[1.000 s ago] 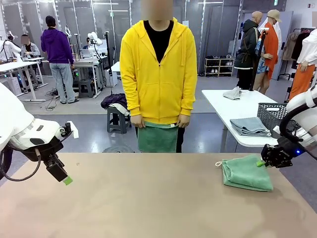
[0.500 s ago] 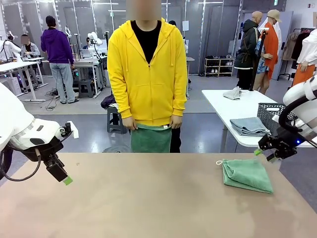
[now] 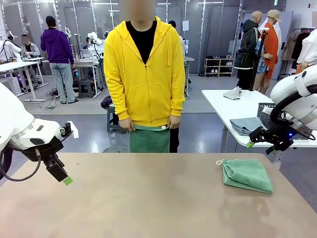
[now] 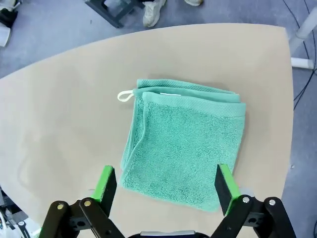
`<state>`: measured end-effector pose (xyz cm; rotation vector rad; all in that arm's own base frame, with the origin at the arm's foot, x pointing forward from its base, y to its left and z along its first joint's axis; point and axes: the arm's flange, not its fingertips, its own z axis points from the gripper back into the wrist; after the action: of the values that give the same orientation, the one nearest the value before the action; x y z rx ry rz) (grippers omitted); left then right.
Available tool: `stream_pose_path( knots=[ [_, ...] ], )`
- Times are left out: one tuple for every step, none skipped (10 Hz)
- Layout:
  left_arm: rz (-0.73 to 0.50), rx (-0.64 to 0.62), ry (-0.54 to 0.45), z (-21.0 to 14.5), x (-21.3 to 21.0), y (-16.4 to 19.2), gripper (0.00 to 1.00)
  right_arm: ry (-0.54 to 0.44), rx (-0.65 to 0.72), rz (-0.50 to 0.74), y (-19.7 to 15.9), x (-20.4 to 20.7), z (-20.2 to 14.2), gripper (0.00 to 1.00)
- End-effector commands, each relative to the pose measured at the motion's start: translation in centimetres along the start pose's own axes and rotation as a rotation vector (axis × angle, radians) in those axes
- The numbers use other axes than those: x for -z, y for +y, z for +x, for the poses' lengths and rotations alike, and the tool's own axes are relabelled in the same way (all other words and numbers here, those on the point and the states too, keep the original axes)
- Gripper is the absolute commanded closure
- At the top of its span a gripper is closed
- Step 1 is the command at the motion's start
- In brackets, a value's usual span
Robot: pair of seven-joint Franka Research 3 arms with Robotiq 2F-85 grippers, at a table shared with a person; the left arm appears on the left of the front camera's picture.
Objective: Fold the towels and place them in the basket.
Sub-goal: Place the folded Towel with hook on the right side of the table, then when a person lays out a Towel with hook on the table, fold it in half twice.
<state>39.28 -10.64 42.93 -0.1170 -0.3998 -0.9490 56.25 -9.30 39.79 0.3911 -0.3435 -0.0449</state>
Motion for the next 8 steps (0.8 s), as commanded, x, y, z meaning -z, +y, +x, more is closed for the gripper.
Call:
stream_pose_path(
  knots=[
    [0.008, -0.013, 0.01, 0.15, 0.0, -0.16, 0.0, 0.004, 0.01, 0.004, -0.59, -0.29, 0.04, 0.0],
    [0.008, -0.013, 0.01, 0.15, 0.0, -0.16, 0.0, 0.004, 0.01, 0.004, -0.59, -0.29, 0.04, 0.0],
    [0.008, -0.013, 0.01, 0.15, 0.0, -0.16, 0.0, 0.004, 0.01, 0.004, -0.59, -0.29, 0.04, 0.0],
    [0.008, -0.013, 0.01, 0.15, 0.0, -0.16, 0.0, 0.004, 0.01, 0.004, -0.59, -0.29, 0.04, 0.0],
    [0.008, -0.013, 0.01, 0.15, 0.0, -0.16, 0.0, 0.004, 0.01, 0.004, -0.59, -0.29, 0.04, 0.0],
    [0.008, -0.013, 0.01, 0.15, 0.0, -0.16, 0.0, 0.004, 0.01, 0.004, -0.59, -0.29, 0.04, 0.0],
    [0.008, -0.013, 0.01, 0.15, 0.0, -0.16, 0.0, 0.004, 0.01, 0.004, -0.59, -0.29, 0.04, 0.0],
    [0.008, -0.013, 0.01, 0.15, 0.0, -0.16, 0.0, 0.004, 0.01, 0.004, -0.59, -0.29, 0.04, 0.0]
  ],
)
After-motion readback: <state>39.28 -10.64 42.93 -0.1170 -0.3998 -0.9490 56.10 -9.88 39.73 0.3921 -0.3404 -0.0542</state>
